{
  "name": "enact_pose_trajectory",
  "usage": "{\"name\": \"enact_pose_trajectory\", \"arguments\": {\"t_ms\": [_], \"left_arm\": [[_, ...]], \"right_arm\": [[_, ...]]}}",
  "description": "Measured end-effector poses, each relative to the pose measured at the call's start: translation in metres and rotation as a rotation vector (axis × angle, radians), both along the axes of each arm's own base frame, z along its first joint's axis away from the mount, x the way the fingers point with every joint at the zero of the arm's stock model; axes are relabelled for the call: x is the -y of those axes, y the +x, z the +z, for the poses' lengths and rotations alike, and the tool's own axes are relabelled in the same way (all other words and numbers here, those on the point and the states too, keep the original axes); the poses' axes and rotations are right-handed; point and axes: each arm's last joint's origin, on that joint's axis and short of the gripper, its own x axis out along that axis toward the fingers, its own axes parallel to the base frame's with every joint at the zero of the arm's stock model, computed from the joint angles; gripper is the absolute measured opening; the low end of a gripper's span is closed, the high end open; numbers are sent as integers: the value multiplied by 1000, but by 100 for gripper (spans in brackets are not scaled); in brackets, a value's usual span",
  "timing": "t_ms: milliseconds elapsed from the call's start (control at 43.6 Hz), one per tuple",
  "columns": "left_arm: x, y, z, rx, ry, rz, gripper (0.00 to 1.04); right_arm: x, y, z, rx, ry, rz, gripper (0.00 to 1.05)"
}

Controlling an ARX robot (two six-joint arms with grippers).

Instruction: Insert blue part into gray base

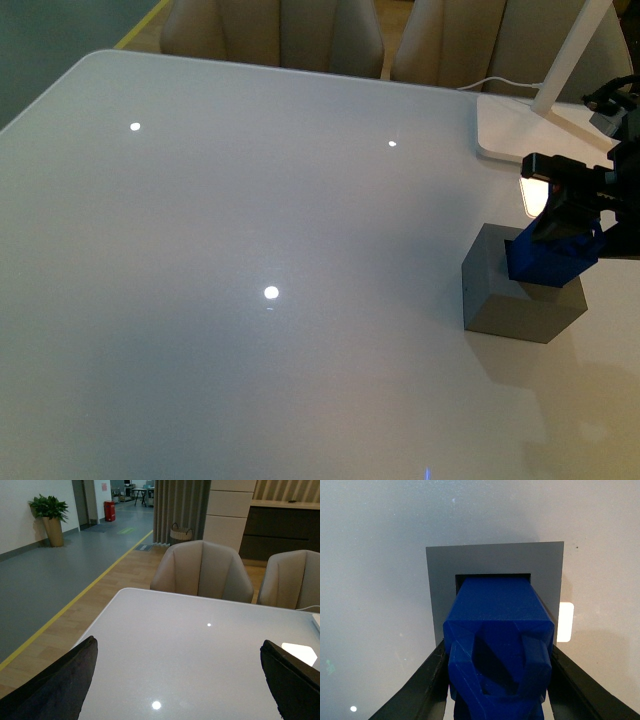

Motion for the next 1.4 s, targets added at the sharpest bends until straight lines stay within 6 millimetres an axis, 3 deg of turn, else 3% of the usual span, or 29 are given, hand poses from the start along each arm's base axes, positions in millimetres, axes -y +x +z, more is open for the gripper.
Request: {"name": "enact_pose_trajectory", "arguments": {"t_ms": [138,344,504,802,940,1009,1100,1215,1284,1398], "left_arm": [[0,0,0,0,0,0,97],[0,0,0,0,0,0,97],[0,0,0,0,0,0,97],[0,0,0,0,0,0,97],[0,0,0,0,0,0,97],[0,0,0,0,0,1,97],[0,0,0,0,0,1,97],[0,0,0,0,0,-1,97],[0,0,0,0,0,0,97],[0,0,0,0,0,0,97]], "right_arm": [[0,0,-2,-7,-2,4,71],[3,-4,-3,4,-1,-3,97],[10,-15,9,72,-24,-3,96],[7,-61,80,422,-14,31,96],[4,-68,93,487,-11,43,95],[6,-69,77,713,-108,46,84],[11,-89,59,926,-143,65,70],[19,-114,72,1175,-170,46,49],[23,-126,77,1215,-176,44,37],[26,-144,66,1187,-181,62,16]]}}
